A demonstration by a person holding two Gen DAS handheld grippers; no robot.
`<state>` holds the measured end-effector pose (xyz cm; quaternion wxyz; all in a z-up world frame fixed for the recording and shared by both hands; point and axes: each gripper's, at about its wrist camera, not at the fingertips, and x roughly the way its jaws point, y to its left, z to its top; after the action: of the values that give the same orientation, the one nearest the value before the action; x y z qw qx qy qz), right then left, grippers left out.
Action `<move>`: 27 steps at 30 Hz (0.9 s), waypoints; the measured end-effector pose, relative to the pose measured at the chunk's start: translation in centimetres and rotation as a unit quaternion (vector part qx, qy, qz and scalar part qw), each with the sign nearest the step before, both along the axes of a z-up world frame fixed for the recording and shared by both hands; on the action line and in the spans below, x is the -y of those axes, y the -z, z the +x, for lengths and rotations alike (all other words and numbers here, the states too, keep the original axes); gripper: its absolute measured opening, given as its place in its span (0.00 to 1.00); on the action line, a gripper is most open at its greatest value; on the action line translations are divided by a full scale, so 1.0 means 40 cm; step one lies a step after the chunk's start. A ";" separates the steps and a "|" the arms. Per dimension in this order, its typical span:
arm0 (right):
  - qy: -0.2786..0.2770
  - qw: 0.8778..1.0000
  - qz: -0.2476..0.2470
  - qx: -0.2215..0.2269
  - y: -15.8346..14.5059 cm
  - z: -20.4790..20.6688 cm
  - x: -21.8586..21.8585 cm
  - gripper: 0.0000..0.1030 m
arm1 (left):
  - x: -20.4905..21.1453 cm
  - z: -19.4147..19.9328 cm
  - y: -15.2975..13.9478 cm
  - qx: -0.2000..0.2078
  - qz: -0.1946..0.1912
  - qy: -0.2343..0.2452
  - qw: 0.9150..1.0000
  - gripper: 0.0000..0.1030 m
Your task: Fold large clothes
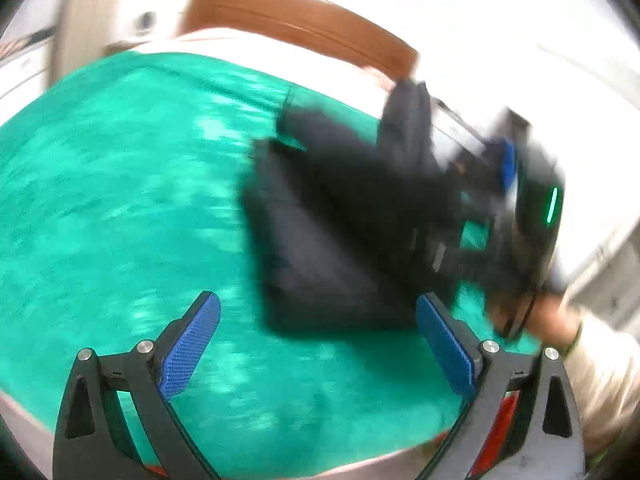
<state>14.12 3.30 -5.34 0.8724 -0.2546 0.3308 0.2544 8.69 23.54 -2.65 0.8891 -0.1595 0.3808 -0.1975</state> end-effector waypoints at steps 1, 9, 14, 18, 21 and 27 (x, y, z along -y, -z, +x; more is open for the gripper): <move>-0.010 1.000 -0.022 0.011 0.032 -0.011 -0.031 0.37 | -0.037 0.003 -0.003 -0.001 -0.004 -0.010 1.000 0.95; -0.020 0.993 -0.083 0.081 0.102 -0.082 -0.075 0.42 | 0.089 0.144 -0.167 0.049 -0.015 0.058 0.997 0.95; -0.023 0.991 -0.090 0.098 0.116 -0.108 -0.079 0.43 | 0.266 0.372 -0.197 0.007 0.027 0.128 0.991 0.96; -0.031 0.992 -0.066 0.101 0.091 -0.140 -0.060 0.52 | 0.322 0.459 -0.134 -0.061 0.050 0.112 0.991 0.40; -0.051 0.997 0.016 0.055 0.033 -0.192 -0.007 0.66 | 0.250 0.449 -0.107 -0.087 -0.005 0.103 0.991 0.24; 0.039 0.977 0.209 0.002 -0.152 -0.109 0.157 0.69 | 0.119 0.430 -0.041 -0.091 -0.015 0.065 0.994 0.22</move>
<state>9.75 -2.98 0.75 0.9164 -0.0536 0.2781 0.2829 25.90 18.78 -1.00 0.8339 -0.1648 0.4665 -0.2447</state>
